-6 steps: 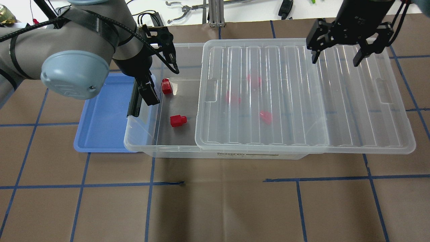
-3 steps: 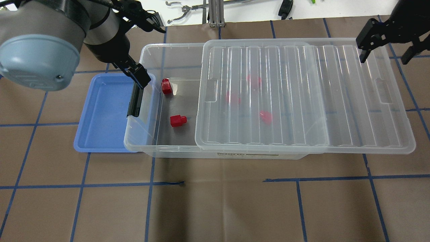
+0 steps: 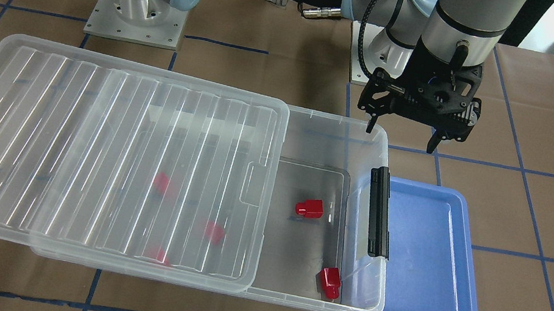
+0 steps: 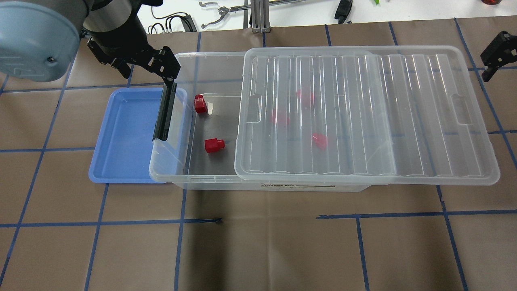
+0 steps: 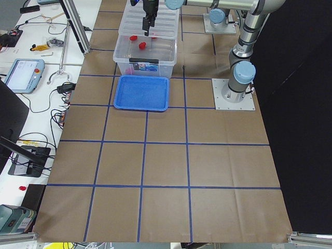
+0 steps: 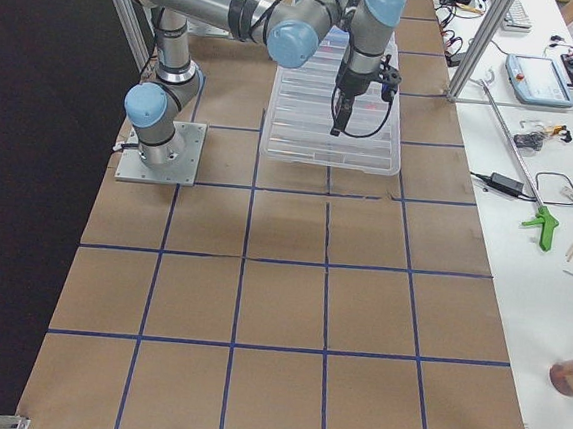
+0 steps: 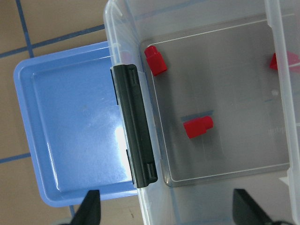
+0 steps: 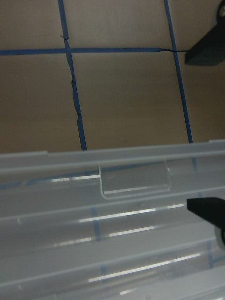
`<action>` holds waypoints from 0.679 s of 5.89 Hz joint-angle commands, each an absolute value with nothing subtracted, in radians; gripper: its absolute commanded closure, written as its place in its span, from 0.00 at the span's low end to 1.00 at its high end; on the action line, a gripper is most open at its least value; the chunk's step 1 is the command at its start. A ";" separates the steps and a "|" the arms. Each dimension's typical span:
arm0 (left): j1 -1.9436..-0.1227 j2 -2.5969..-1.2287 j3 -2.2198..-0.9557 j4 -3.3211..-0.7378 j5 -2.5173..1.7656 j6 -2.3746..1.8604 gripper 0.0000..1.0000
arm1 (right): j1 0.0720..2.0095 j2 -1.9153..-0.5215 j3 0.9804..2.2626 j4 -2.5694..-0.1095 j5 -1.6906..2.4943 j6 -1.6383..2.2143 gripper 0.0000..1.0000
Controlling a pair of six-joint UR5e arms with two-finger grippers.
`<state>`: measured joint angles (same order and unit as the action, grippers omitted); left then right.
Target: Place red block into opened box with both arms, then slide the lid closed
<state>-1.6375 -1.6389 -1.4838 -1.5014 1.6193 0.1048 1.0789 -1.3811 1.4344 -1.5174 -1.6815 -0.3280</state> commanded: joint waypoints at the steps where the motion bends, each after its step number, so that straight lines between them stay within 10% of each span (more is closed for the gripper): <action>1: -1.635 -1.635 -1.483 -1.503 1.595 -0.001 0.02 | 1.002 -1.318 1.486 -1.653 -1.717 -0.410 0.00; 4: -1.637 -1.634 -1.502 -1.497 1.597 0.012 0.02 | 0.991 -1.334 1.629 -1.767 -1.717 -0.437 0.00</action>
<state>-1.6363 -1.6360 -1.4934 -1.4973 1.5966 0.0084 0.9925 -1.3275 1.5969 -1.7552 -1.7170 -0.4374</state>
